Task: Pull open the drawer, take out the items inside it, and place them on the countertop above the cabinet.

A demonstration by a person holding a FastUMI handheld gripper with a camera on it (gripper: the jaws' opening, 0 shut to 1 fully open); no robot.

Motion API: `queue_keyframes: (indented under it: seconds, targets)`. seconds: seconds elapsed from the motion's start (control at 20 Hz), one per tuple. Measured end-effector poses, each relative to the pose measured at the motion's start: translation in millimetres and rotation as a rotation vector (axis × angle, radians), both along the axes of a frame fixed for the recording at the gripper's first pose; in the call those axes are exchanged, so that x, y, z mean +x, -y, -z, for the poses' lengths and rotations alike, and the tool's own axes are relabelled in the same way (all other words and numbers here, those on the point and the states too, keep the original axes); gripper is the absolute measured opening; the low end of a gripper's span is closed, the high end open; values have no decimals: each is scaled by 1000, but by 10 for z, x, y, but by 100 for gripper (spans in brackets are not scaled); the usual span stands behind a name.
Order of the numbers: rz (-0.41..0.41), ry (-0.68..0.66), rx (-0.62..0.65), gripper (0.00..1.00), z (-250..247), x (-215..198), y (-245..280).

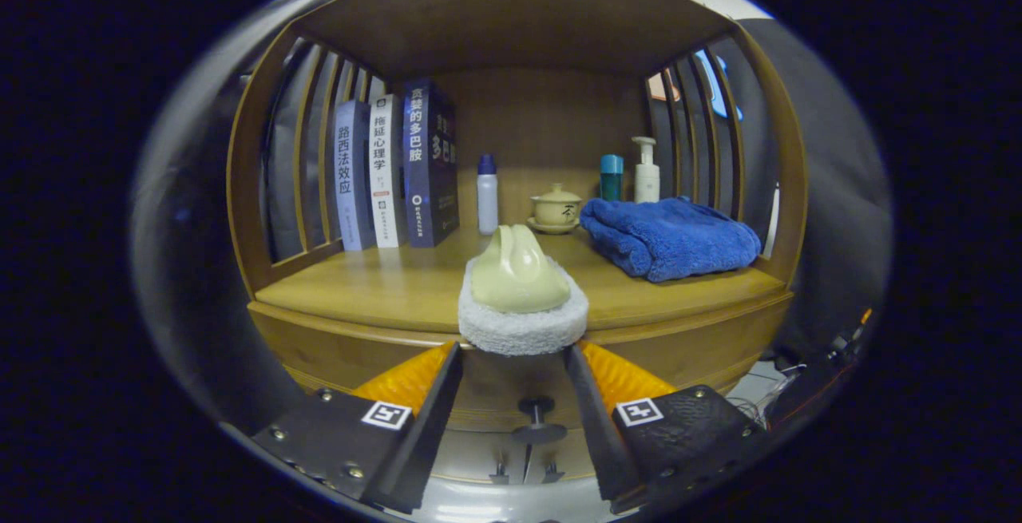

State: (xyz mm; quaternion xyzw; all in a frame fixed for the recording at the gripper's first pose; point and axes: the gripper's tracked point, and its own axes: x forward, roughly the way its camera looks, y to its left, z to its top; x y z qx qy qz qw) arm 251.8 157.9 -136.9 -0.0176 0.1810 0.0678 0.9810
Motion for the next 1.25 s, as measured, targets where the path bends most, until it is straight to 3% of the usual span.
queue_keyframes:
  seconds: [0.3, 0.5, 0.6, 0.7, 0.9, 1.05, 1.25]
  targets:
    - [-99, -87, -151, 80, -27, -196, -138]
    - [-212, -143, -148, 78, -203, -482, -235]
    - [-249, -97, -114, 77, -446, -549, -166]
    - [-229, -15, -84, 69, -748, -563, 53]
    - [-114, 129, -74, 69, -1290, -601, 763]
    - [-54, 162, -51, 69, -1498, -680, 1312]
    - [-78, 186, 82, 68, -1662, -798, 1684]
